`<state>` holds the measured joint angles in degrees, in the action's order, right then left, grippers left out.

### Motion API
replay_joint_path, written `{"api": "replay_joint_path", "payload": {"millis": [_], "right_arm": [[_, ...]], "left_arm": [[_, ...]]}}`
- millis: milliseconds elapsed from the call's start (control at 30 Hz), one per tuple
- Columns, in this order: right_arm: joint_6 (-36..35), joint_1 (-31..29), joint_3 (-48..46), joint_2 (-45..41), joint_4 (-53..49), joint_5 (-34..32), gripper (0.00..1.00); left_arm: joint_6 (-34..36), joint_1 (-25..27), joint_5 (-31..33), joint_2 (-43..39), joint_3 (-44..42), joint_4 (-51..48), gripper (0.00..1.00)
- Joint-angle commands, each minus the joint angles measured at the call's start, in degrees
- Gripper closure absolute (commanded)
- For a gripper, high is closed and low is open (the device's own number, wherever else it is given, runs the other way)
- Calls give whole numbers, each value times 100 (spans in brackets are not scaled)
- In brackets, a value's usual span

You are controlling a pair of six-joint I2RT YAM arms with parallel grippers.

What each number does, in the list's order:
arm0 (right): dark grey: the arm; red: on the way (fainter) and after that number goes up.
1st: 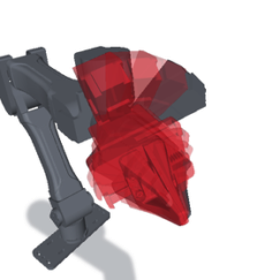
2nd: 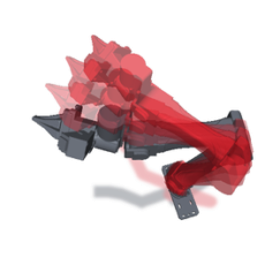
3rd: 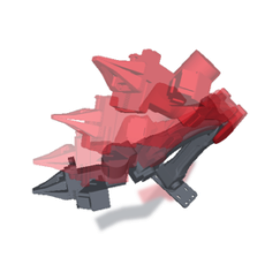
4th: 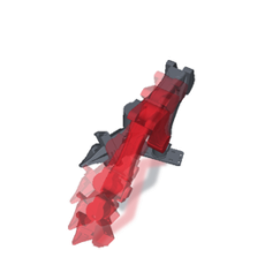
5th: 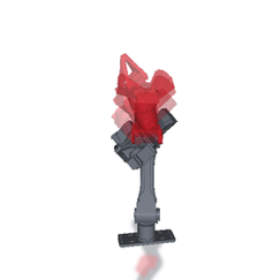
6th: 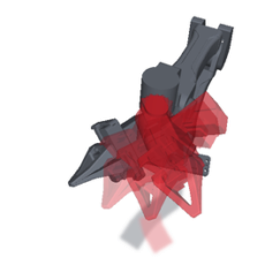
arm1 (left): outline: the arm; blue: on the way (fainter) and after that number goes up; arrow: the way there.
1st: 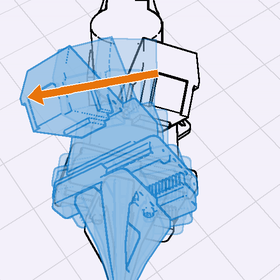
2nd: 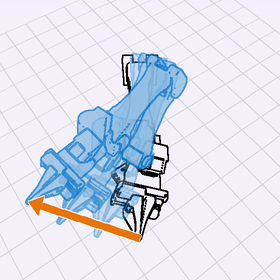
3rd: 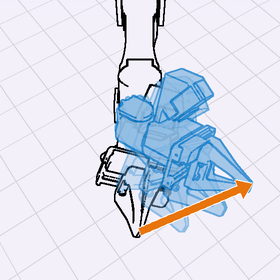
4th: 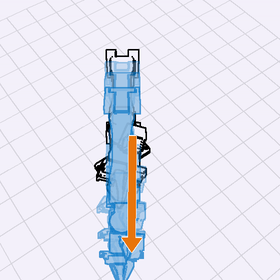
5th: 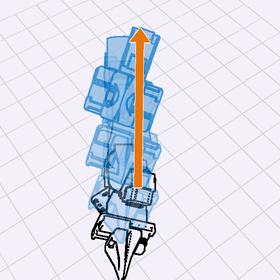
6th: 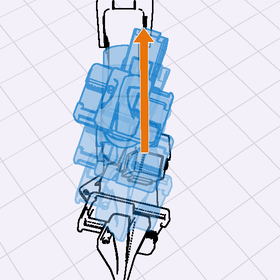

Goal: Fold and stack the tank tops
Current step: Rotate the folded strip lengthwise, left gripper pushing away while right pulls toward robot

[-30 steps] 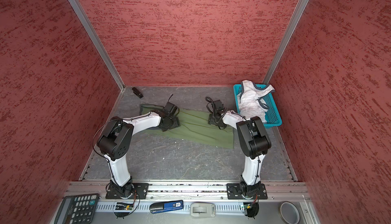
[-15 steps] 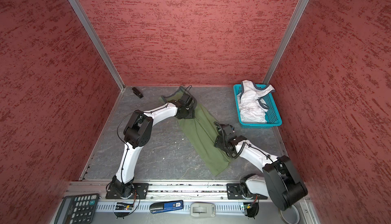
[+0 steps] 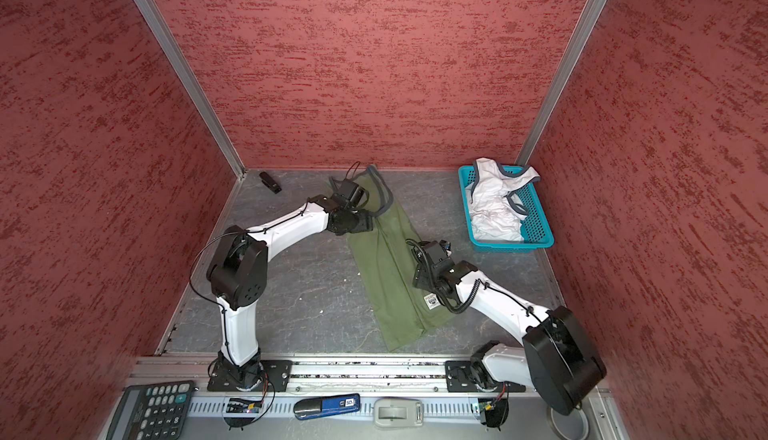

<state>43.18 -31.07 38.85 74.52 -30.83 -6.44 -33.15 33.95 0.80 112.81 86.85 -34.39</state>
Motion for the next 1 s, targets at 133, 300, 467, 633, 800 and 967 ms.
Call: {"api": "replay_joint_path", "payload": {"millis": [133, 300, 467, 633, 800, 967], "right_arm": [[-316, 20, -65, 549, 199, 68, 23], [77, -442, -313, 752, 547, 501, 23], [851, -1264, -515, 843, 940, 883, 23], [1509, -2196, -378, 836, 1089, 969, 23], [1659, -2585, -63, 845, 1006, 915, 23], [1690, -2641, 79, 433, 355, 487, 23]], "left_arm": [[-538, 181, -318, 646, -74, 416, 22], [-347, 139, -156, 1017, 235, 258, 23], [249, -174, -274, 1409, 571, 343, 23], [790, -406, -598, 1759, 1031, 378, 23], [1096, -378, -893, 1841, 1309, 376, 23], [1095, -230, -625, 1376, 1299, -88, 22]]}}
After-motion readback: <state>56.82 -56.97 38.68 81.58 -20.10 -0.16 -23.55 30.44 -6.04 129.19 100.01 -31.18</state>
